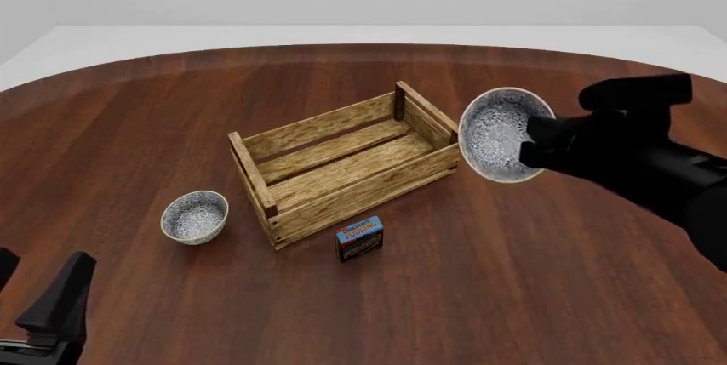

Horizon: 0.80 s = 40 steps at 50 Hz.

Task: Stack the right bowl on the left bowl and place them in the tray.

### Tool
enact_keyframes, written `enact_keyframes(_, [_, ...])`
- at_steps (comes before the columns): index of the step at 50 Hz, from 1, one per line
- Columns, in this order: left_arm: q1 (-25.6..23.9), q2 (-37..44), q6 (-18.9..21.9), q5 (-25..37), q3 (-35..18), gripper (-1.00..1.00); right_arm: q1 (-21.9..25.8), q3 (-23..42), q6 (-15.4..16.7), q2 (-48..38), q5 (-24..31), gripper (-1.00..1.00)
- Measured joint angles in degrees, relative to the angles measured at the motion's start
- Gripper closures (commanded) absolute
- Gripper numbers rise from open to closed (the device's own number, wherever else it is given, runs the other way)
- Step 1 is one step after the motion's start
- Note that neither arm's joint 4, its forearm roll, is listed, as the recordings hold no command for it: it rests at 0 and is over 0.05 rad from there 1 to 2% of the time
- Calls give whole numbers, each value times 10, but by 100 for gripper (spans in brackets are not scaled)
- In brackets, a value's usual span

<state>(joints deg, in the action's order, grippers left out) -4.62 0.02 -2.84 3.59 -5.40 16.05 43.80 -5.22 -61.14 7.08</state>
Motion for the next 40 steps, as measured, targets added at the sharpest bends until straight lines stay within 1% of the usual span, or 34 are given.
enact_keyframes(16, [-36,1,2,16,-24,-100,23,-22,0,24,-24,100])
enact_keyframes(22, [-51,10,3,13,-32,-100,28,-32,-2,31,-34,100])
enact_keyframes(29, [-74,31,6,0,-44,-100,33,-40,-6,36,-45,100])
enact_keyframes(40, [-119,87,16,-40,-67,-100,39,-49,-10,30,-67,100])
